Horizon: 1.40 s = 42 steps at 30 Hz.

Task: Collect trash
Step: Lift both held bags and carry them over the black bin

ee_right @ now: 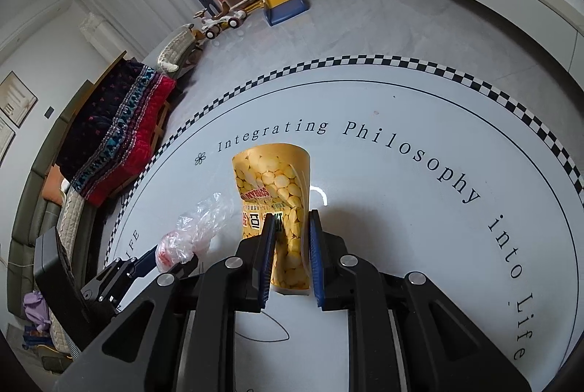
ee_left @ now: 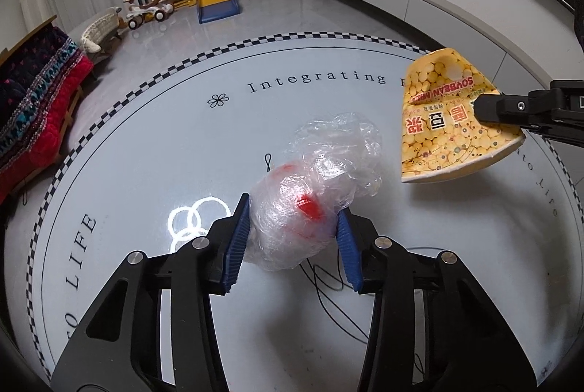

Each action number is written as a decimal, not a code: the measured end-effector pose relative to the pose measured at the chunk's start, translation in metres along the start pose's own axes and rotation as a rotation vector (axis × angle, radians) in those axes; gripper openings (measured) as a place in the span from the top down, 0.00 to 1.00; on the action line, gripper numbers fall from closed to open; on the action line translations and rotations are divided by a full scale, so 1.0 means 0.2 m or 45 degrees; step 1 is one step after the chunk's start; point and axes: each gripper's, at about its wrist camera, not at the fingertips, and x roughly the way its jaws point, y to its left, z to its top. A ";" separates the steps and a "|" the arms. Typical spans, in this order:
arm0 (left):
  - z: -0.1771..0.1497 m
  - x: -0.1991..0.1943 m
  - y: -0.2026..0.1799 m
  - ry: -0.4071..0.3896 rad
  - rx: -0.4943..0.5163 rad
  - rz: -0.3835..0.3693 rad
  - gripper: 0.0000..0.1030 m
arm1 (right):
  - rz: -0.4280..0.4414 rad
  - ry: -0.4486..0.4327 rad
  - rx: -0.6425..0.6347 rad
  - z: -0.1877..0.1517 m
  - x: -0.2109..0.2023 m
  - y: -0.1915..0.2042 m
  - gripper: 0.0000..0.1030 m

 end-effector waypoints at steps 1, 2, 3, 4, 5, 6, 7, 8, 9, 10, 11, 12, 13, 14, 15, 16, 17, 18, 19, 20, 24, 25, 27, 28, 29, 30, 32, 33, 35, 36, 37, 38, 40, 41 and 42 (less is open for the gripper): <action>-0.02 -0.03 0.00 -0.003 -0.013 -0.007 0.58 | 0.000 0.003 -0.001 -0.02 -0.02 0.01 0.81; -0.03 -0.06 0.00 -0.007 -0.021 -0.013 0.58 | 0.002 0.006 -0.001 -0.04 -0.04 0.01 0.81; -0.05 -0.09 -0.01 -0.013 -0.027 -0.015 0.58 | 0.003 0.007 0.000 -0.06 -0.06 0.02 0.81; -0.07 -0.13 -0.02 -0.020 -0.029 -0.016 0.58 | 0.003 0.008 0.001 -0.08 -0.08 0.03 0.81; -0.09 -0.16 -0.02 -0.024 -0.032 -0.015 0.58 | 0.005 0.010 0.002 -0.10 -0.10 0.05 0.81; -0.11 -0.20 -0.03 -0.026 -0.037 -0.016 0.58 | 0.011 0.011 0.004 -0.12 -0.12 0.06 0.81; -0.12 -0.23 -0.03 -0.030 -0.045 -0.017 0.58 | 0.016 0.012 0.003 -0.14 -0.14 0.07 0.81; -0.13 -0.26 -0.03 -0.034 -0.052 -0.020 0.58 | 0.018 0.014 -0.001 -0.17 -0.16 0.08 0.81; -0.15 -0.29 -0.03 -0.037 -0.060 -0.023 0.58 | 0.018 0.013 -0.005 -0.19 -0.18 0.09 0.81; -0.17 -0.32 -0.03 -0.040 -0.071 -0.023 0.58 | 0.016 0.011 -0.015 -0.22 -0.21 0.12 0.81; -0.19 -0.36 -0.03 -0.042 -0.081 -0.024 0.58 | 0.014 0.009 -0.022 -0.24 -0.22 0.13 0.81; -0.22 -0.39 -0.04 -0.045 -0.090 -0.027 0.58 | 0.013 0.010 -0.032 -0.27 -0.25 0.15 0.81; -0.25 -0.42 -0.04 -0.049 -0.097 -0.027 0.58 | 0.014 0.008 -0.035 -0.30 -0.27 0.16 0.81; -0.28 -0.45 -0.05 -0.054 -0.105 -0.025 0.58 | 0.018 0.008 -0.038 -0.32 -0.30 0.17 0.81; -0.30 -0.49 -0.05 -0.057 -0.113 -0.024 0.57 | 0.023 0.006 -0.044 -0.36 -0.32 0.19 0.81; -0.33 -0.52 -0.05 -0.059 -0.119 -0.026 0.57 | 0.025 0.007 -0.049 -0.38 -0.34 0.21 0.81; -0.35 -0.55 -0.06 -0.064 -0.126 -0.029 0.57 | 0.027 0.009 -0.057 -0.41 -0.36 0.23 0.81; -0.38 -0.59 -0.06 -0.069 -0.135 -0.032 0.57 | 0.029 0.011 -0.067 -0.43 -0.38 0.24 0.81; -0.41 -0.61 -0.06 -0.071 -0.140 -0.032 0.57 | 0.030 0.013 -0.078 -0.47 -0.41 0.27 0.81; -0.43 -0.64 -0.06 -0.073 -0.144 -0.032 0.57 | 0.034 0.015 -0.086 -0.49 -0.42 0.28 0.81; -0.53 -0.77 -0.07 -0.087 -0.155 -0.023 0.57 | 0.049 0.023 -0.129 -0.62 -0.50 0.35 0.81; -0.55 -0.80 -0.07 -0.091 -0.161 -0.024 0.57 | 0.054 0.025 -0.140 -0.65 -0.52 0.37 0.81; -0.61 -0.86 -0.06 -0.101 -0.178 -0.021 0.57 | 0.066 0.028 -0.156 -0.71 -0.56 0.40 0.81; -0.63 -0.88 -0.06 -0.107 -0.188 -0.021 0.57 | 0.072 0.029 -0.165 -0.74 -0.58 0.42 0.80; -0.66 -0.91 -0.05 -0.112 -0.198 -0.024 0.57 | 0.076 0.030 -0.174 -0.77 -0.60 0.43 0.80; -0.69 -0.94 -0.04 -0.117 -0.206 -0.024 0.57 | 0.079 0.031 -0.182 -0.80 -0.62 0.45 0.80; -0.75 -1.00 -0.02 -0.129 -0.215 -0.010 0.57 | 0.092 0.030 -0.197 -0.86 -0.66 0.49 0.80; -0.77 -1.02 -0.01 -0.132 -0.219 -0.007 0.57 | 0.098 0.029 -0.201 -0.89 -0.68 0.51 0.80; -0.84 -1.07 0.00 -0.140 -0.237 -0.002 0.57 | 0.109 0.027 -0.217 -0.94 -0.71 0.54 0.80; -0.87 -1.10 0.01 -0.144 -0.248 0.000 0.57 | 0.114 0.027 -0.227 -0.98 -0.72 0.57 0.80; -0.90 -1.12 0.02 -0.148 -0.260 -0.001 0.57 | 0.119 0.028 -0.236 -1.00 -0.73 0.59 0.80; -0.92 -1.14 0.04 -0.157 -0.273 0.000 0.57 | 0.126 0.030 -0.245 -1.03 -0.74 0.61 0.80; -1.00 -1.21 0.08 -0.175 -0.291 0.008 0.57 | 0.137 0.037 -0.268 -1.10 -0.75 0.66 0.80; -1.03 -1.23 0.09 -0.179 -0.297 0.013 0.57 | 0.140 0.041 -0.282 -1.14 -0.76 0.68 0.80; -1.06 -1.26 0.11 -0.185 -0.304 0.023 0.57 | 0.146 0.048 -0.301 -1.18 -0.76 0.72 0.80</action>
